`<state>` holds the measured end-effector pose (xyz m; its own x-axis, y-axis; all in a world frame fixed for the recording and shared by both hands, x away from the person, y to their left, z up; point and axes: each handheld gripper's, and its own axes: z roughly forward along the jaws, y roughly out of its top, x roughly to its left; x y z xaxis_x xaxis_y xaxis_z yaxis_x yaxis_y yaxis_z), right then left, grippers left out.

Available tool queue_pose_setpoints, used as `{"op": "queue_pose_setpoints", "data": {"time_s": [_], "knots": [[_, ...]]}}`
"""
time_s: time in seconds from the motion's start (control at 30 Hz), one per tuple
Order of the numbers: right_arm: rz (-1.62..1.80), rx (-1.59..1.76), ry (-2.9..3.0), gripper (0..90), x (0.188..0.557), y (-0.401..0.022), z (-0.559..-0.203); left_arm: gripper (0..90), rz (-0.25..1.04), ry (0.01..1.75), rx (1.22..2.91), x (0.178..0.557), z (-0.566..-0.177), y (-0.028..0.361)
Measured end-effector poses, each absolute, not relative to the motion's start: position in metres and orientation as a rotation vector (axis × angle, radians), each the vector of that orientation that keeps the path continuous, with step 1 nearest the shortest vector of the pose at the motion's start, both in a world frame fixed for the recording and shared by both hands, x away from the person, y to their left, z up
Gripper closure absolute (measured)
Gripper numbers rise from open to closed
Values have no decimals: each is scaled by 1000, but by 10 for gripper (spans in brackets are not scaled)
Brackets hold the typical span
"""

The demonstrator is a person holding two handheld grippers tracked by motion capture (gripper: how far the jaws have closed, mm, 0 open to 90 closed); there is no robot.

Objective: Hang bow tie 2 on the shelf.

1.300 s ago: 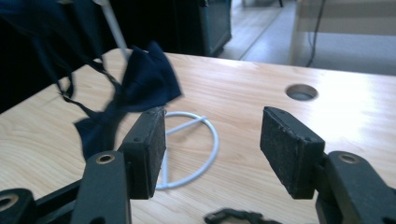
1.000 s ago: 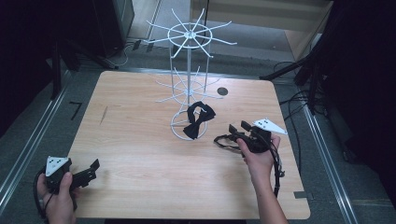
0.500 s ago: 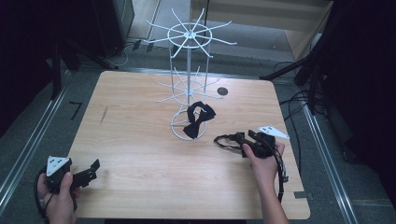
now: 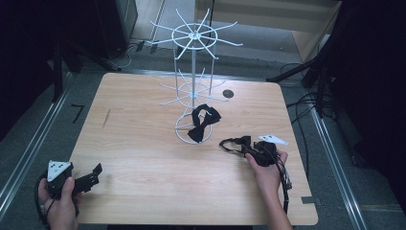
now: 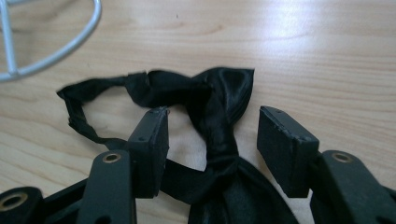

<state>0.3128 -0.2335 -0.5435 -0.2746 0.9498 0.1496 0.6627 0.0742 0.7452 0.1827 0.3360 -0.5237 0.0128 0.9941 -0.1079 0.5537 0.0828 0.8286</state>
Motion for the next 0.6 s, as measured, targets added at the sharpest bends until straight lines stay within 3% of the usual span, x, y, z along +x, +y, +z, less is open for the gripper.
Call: {"op": "queue_pose_setpoints", "data": {"time_s": [0.37, 0.6], "knots": [[962, 1510, 1944, 759, 303, -227, -549, 10, 758, 1634, 1557, 183, -524, 336], [1024, 1516, 1924, 792, 300, -227, -548, 10, 753, 1636, 1550, 182, -524, 336]]}}
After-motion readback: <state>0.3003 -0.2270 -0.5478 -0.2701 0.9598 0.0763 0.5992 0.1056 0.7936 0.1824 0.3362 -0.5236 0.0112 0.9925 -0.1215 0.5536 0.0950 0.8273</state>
